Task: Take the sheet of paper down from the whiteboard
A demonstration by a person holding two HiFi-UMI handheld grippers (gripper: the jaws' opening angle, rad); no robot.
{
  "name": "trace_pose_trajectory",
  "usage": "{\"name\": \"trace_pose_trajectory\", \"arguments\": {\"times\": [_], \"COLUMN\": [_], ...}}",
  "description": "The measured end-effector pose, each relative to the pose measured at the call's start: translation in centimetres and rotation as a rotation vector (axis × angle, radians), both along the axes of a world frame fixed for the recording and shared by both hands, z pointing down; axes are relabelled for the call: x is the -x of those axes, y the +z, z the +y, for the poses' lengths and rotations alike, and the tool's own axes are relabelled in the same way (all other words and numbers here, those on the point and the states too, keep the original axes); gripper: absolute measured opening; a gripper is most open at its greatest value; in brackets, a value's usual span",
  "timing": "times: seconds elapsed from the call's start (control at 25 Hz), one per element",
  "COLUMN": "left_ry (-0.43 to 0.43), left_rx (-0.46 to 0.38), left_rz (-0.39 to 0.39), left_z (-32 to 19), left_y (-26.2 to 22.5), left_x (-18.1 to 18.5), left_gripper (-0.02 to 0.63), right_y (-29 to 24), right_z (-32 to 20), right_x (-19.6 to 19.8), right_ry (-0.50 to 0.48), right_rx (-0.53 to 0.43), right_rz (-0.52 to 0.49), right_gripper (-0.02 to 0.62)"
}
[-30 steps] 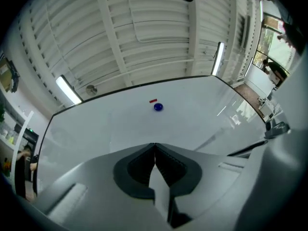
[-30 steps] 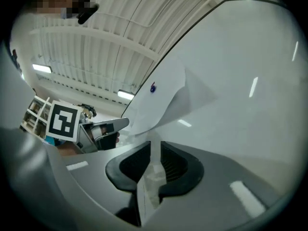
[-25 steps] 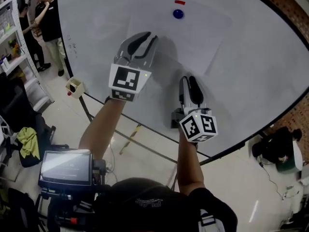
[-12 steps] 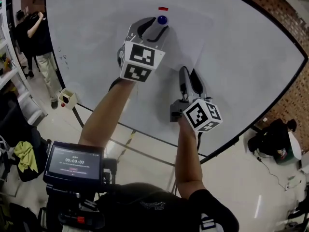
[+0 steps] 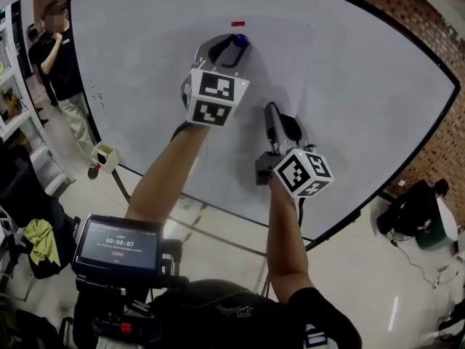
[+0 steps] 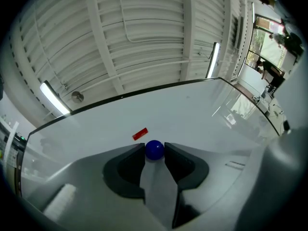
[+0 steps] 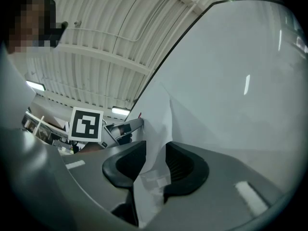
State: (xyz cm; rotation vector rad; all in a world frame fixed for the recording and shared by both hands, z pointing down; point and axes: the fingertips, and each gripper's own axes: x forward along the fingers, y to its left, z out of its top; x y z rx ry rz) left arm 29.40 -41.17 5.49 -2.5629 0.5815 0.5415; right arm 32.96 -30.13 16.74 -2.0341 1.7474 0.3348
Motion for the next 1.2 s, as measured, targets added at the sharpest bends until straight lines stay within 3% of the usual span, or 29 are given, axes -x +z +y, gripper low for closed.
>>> {"name": "trace_pose_trajectory", "arguments": {"times": [0.24,0.4,1.0,1.2], "left_ry": [0.0,0.007,-0.003,-0.008], "left_rx": [-0.008,-0.006,0.006,0.022], "left_rz": [-0.005,-0.012,-0.021,-0.002], "left_z": [0.0,-0.3,0.8,1.4], "left_y": [-0.1,-0.2,0.7,2.3], "left_x": [0.1,0.2,-0.1,1.3], "left_gripper": [0.127,0.124,0.123,0.123], "right_y": [-1.4,-2.2,-2.8,-2.3], "right_z": [0.5,0.8,3.2,4.1], "right_x": [-0.5,-0.7,0.3,0.6], "right_ry": [0.01,0.042,0.002,0.033], "right_rx": [-0.045,-0.078,-0.099,-0.051], "right_rz": [0.001,0.014,0.057,0.108], "right_gripper": [0.098,0.015,0.014,0.014]}}
